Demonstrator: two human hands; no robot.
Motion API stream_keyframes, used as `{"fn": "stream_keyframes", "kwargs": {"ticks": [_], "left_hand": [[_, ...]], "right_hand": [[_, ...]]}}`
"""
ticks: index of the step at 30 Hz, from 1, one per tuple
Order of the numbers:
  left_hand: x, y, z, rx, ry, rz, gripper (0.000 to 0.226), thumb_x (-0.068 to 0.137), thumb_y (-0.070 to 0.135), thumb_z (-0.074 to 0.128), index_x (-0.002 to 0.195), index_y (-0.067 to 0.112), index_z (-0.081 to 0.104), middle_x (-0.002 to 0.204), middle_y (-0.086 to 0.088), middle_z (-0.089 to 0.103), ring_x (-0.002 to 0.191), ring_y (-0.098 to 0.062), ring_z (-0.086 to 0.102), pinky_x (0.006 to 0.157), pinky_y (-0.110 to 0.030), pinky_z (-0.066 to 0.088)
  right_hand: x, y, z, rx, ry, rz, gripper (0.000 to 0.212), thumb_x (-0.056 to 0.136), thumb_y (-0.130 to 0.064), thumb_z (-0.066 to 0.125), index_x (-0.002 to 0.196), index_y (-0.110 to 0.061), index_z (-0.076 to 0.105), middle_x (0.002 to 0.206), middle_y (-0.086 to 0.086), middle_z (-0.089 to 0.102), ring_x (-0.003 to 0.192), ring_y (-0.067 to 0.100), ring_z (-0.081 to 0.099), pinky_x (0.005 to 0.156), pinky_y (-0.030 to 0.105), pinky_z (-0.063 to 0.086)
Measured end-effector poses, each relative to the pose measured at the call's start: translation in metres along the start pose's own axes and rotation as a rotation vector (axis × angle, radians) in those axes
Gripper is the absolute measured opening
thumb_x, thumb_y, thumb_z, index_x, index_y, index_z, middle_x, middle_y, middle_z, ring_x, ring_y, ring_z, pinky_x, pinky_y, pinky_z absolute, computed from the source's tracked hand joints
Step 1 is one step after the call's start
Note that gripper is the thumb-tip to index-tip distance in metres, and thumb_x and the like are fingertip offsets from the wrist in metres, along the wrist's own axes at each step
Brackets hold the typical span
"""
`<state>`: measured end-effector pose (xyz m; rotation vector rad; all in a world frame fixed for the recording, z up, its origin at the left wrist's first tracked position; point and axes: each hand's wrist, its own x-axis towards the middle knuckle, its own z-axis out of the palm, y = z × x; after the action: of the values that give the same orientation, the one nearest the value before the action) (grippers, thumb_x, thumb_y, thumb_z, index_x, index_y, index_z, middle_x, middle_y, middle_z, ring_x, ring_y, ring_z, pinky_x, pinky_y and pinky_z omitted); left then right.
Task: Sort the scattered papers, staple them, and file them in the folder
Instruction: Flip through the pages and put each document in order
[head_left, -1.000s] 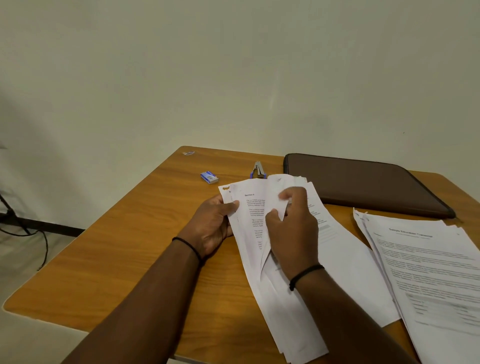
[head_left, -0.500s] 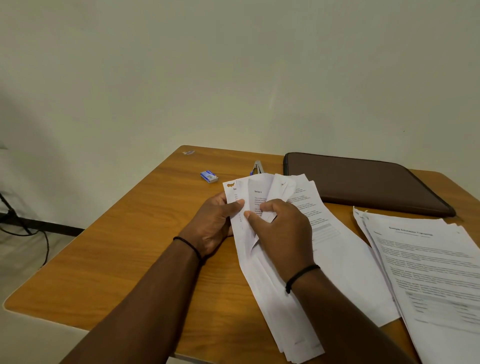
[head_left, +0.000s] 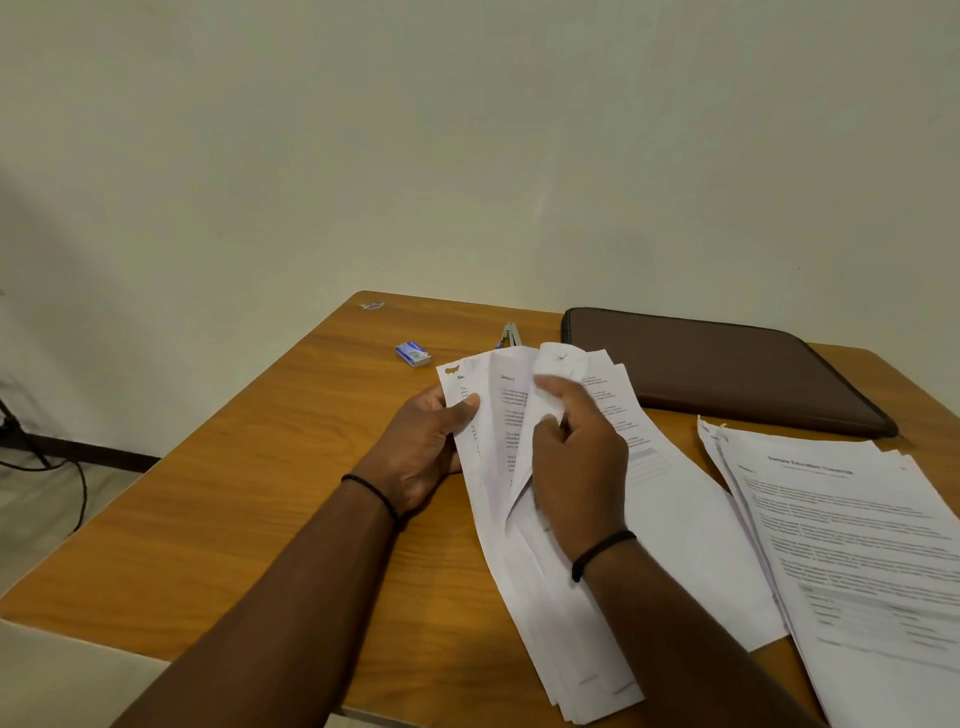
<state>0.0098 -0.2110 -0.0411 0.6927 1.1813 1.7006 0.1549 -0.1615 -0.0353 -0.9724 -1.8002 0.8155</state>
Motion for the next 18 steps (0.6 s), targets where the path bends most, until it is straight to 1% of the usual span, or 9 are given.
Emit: {"fn": "stream_keyframes", "kwargs": {"ticks": [2, 3, 5, 7, 9, 10, 12, 15, 18], "left_hand": [[-0.0005, -0.0005, 0.0016, 0.015, -0.003, 0.011, 0.028, 0.101, 0.011, 0.052, 0.126, 0.018, 0.06, 0.109, -0.004, 0.076, 0.091, -0.022, 0.074, 0.071, -0.039, 0.062], [-0.0005, -0.0006, 0.0023, 0.021, -0.003, 0.015, 0.026, 0.101, 0.011, 0.052, 0.124, 0.02, 0.061, 0.108, -0.003, 0.076, 0.091, -0.022, 0.075, 0.071, -0.038, 0.062], [-0.0009, -0.001, 0.0036, 0.018, -0.004, 0.015, 0.023, 0.101, 0.011, 0.052, 0.118, 0.023, 0.062, 0.107, 0.0, 0.076, 0.093, -0.022, 0.075, 0.072, -0.037, 0.061], [-0.001, -0.0011, 0.0041, 0.024, -0.008, 0.013, 0.021, 0.101, 0.012, 0.052, 0.115, 0.025, 0.062, 0.106, 0.001, 0.077, 0.094, -0.022, 0.075, 0.072, -0.036, 0.061], [-0.0008, -0.001, 0.0038, 0.044, -0.008, 0.01, 0.021, 0.101, 0.013, 0.052, 0.116, 0.025, 0.062, 0.107, 0.001, 0.076, 0.094, -0.022, 0.074, 0.074, -0.037, 0.062], [-0.0007, -0.0009, 0.0036, 0.052, -0.005, 0.007, 0.022, 0.101, 0.014, 0.052, 0.118, 0.024, 0.062, 0.109, 0.0, 0.076, 0.095, -0.023, 0.074, 0.076, -0.039, 0.062], [-0.0004, -0.0009, 0.0031, 0.064, 0.004, 0.002, 0.023, 0.102, 0.014, 0.053, 0.12, 0.023, 0.062, 0.112, -0.002, 0.075, 0.097, -0.025, 0.074, 0.081, -0.042, 0.062], [0.0009, -0.002, 0.002, 0.066, 0.015, -0.004, 0.027, 0.101, 0.014, 0.053, 0.126, 0.018, 0.061, 0.114, -0.005, 0.074, 0.098, -0.027, 0.073, 0.081, -0.043, 0.062], [0.0015, -0.0027, 0.002, 0.07, 0.02, -0.011, 0.029, 0.101, 0.014, 0.054, 0.13, 0.018, 0.06, 0.115, -0.007, 0.074, 0.101, -0.03, 0.072, 0.083, -0.046, 0.06]], "right_hand": [[-0.002, 0.0013, 0.0027, -0.046, -0.034, -0.003, 0.03, 0.099, -0.021, 0.057, 0.127, -0.023, 0.065, 0.133, -0.001, 0.064, 0.105, 0.015, 0.067, 0.066, 0.005, 0.048], [-0.0022, 0.0004, 0.0037, -0.063, -0.051, -0.001, 0.031, 0.097, -0.028, 0.06, 0.127, -0.021, 0.065, 0.134, -0.002, 0.063, 0.111, 0.015, 0.065, 0.072, 0.007, 0.046], [-0.0029, -0.0026, 0.0043, -0.103, -0.061, -0.032, 0.042, 0.091, -0.042, 0.065, 0.126, -0.021, 0.066, 0.132, -0.004, 0.064, 0.113, 0.013, 0.064, 0.079, 0.012, 0.047], [-0.0024, -0.0036, 0.0047, -0.136, -0.052, -0.058, 0.045, 0.086, -0.047, 0.069, 0.122, -0.02, 0.068, 0.126, -0.004, 0.067, 0.11, 0.013, 0.065, 0.08, 0.014, 0.048], [-0.0013, -0.0018, 0.0059, -0.15, -0.032, -0.051, 0.033, 0.088, -0.04, 0.07, 0.113, -0.019, 0.071, 0.12, -0.003, 0.07, 0.102, 0.012, 0.067, 0.076, 0.012, 0.047], [-0.0009, -0.0006, 0.0064, -0.147, -0.019, -0.041, 0.025, 0.09, -0.036, 0.07, 0.107, -0.018, 0.072, 0.114, -0.002, 0.072, 0.094, 0.01, 0.067, 0.072, 0.008, 0.045], [0.0005, 0.0009, 0.0062, -0.119, 0.012, -0.003, 0.01, 0.093, -0.028, 0.067, 0.094, -0.019, 0.069, 0.101, -0.003, 0.073, 0.081, 0.007, 0.065, 0.064, 0.005, 0.041], [0.003, 0.0033, 0.0041, -0.031, 0.044, 0.069, 0.013, 0.095, -0.023, 0.063, 0.083, -0.019, 0.063, 0.087, -0.005, 0.07, 0.072, 0.008, 0.065, 0.058, 0.006, 0.042], [0.0053, 0.0046, 0.0023, 0.015, 0.054, 0.117, 0.013, 0.096, -0.024, 0.062, 0.085, -0.017, 0.063, 0.087, -0.006, 0.069, 0.068, 0.006, 0.064, 0.054, 0.006, 0.043]]}}
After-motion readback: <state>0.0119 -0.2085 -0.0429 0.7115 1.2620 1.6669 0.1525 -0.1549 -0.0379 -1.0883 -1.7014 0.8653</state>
